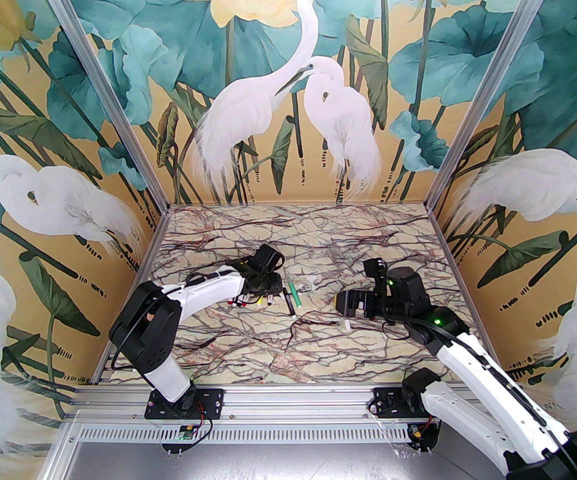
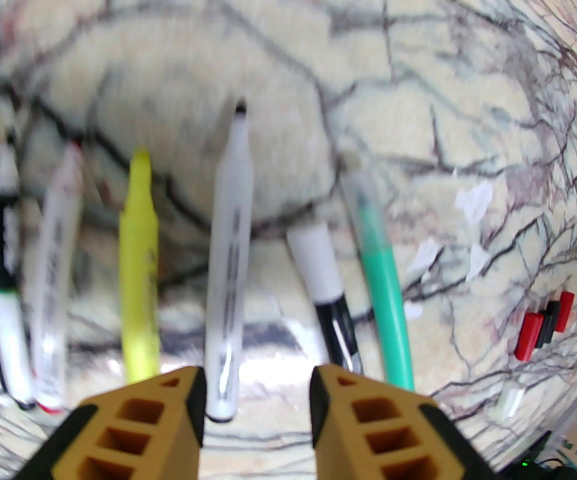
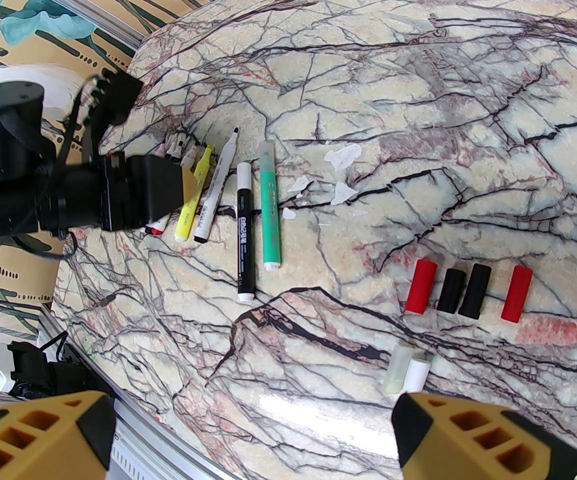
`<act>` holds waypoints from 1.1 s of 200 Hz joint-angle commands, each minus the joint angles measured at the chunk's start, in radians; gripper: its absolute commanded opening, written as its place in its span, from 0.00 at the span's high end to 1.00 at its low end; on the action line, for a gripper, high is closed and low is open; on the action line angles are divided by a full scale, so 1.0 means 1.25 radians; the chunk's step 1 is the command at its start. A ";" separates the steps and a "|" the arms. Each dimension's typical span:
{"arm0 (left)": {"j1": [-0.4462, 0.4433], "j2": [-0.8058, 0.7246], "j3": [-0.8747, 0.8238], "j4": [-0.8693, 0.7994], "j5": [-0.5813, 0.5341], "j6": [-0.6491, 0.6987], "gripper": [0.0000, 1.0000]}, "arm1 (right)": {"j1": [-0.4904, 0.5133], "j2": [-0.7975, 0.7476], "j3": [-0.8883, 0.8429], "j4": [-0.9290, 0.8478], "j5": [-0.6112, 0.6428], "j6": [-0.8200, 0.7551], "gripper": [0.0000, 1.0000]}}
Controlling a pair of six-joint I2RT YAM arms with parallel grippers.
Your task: Open the pen caps
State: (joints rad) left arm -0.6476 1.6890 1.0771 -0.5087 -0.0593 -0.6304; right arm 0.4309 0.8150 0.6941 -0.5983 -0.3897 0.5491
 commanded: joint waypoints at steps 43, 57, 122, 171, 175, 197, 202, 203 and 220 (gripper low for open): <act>-0.045 0.060 0.045 0.019 0.035 -0.082 0.59 | 0.003 -0.017 0.003 -0.017 0.020 -0.005 0.01; -0.049 0.070 0.048 0.026 0.033 -0.087 0.59 | 0.004 -0.022 0.003 -0.022 0.024 -0.007 0.01; -0.063 0.106 0.061 0.035 0.045 -0.089 0.60 | 0.004 -0.023 -0.001 -0.020 0.026 -0.006 0.01; -0.065 0.120 0.058 0.040 0.047 -0.084 0.62 | 0.004 -0.024 -0.003 -0.022 0.027 -0.007 0.01; -0.066 0.122 0.059 0.039 0.047 -0.082 0.63 | 0.004 -0.023 -0.003 -0.022 0.027 -0.007 0.01; -0.066 0.128 0.059 0.029 0.043 -0.078 0.64 | 0.004 -0.022 -0.005 -0.021 0.028 -0.006 0.01; -0.067 0.130 0.059 0.026 0.041 -0.076 0.64 | 0.004 -0.022 -0.004 -0.020 0.027 -0.006 0.01; -0.067 0.130 0.059 0.025 0.041 -0.076 0.64 | 0.003 -0.022 -0.004 -0.020 0.027 -0.006 0.01; -0.067 0.135 0.059 0.018 0.041 -0.070 0.64 | 0.003 -0.021 -0.006 -0.019 0.027 -0.005 0.01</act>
State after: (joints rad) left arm -0.7261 1.8359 1.1328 -0.4686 -0.0189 -0.7258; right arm 0.4309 0.7963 0.6941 -0.6109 -0.3664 0.5484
